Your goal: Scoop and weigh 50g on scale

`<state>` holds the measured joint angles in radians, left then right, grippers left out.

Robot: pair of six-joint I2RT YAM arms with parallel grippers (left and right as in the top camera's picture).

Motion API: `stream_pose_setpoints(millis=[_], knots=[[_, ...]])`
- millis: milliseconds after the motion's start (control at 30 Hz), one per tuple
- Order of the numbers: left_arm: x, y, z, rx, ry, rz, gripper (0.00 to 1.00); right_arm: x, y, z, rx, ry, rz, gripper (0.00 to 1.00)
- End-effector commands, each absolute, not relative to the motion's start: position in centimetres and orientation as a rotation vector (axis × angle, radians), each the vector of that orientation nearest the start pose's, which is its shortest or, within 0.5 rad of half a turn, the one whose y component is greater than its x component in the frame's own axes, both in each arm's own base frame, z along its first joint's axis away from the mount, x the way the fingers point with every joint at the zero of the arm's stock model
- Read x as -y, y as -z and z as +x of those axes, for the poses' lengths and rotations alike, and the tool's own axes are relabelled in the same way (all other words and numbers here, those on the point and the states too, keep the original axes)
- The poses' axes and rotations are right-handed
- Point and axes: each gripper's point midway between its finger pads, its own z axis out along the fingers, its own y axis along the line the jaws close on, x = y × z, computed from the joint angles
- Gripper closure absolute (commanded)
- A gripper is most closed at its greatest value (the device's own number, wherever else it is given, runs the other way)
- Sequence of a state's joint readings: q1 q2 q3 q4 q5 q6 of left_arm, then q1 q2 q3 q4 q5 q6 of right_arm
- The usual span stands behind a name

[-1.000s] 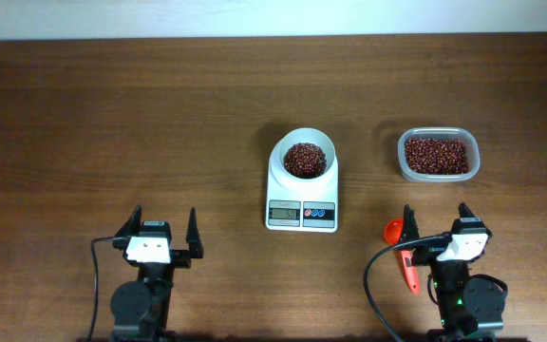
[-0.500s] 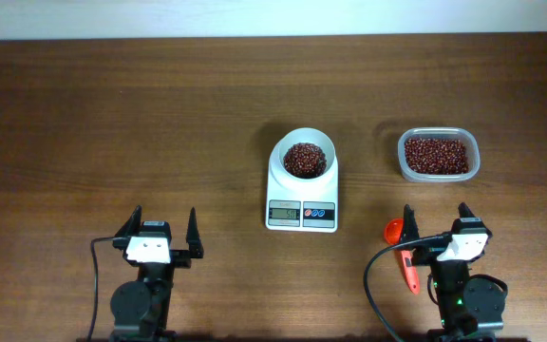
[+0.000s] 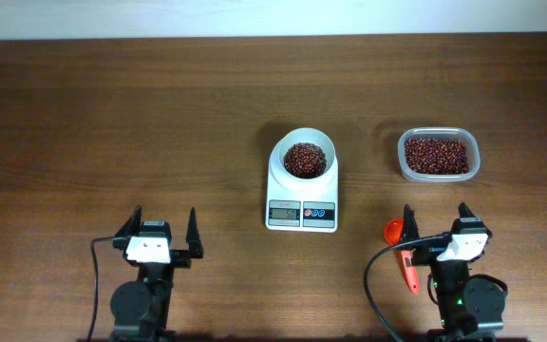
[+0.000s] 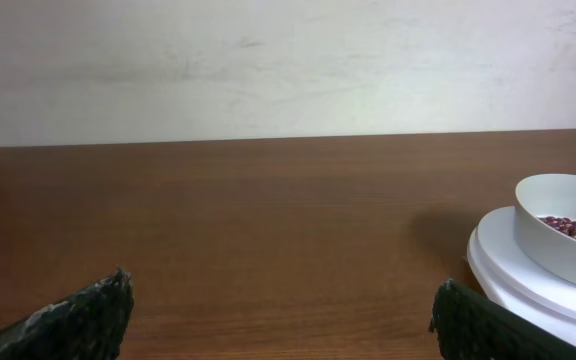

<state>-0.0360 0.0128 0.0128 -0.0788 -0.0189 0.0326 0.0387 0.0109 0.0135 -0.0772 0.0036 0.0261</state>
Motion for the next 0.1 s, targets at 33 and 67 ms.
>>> stream_pose_setpoints(millis=[33,67], knots=[[0.34,-15.62,24.59,-1.650,-0.010,0.023,0.01,-0.58,-15.57,24.59,-1.649,-0.037,0.007,0.01],[0.35,-15.62,24.59,-1.650,-0.010,0.023,0.01,-0.59,-15.57,24.59,-1.649,-0.037,0.007,0.01]])
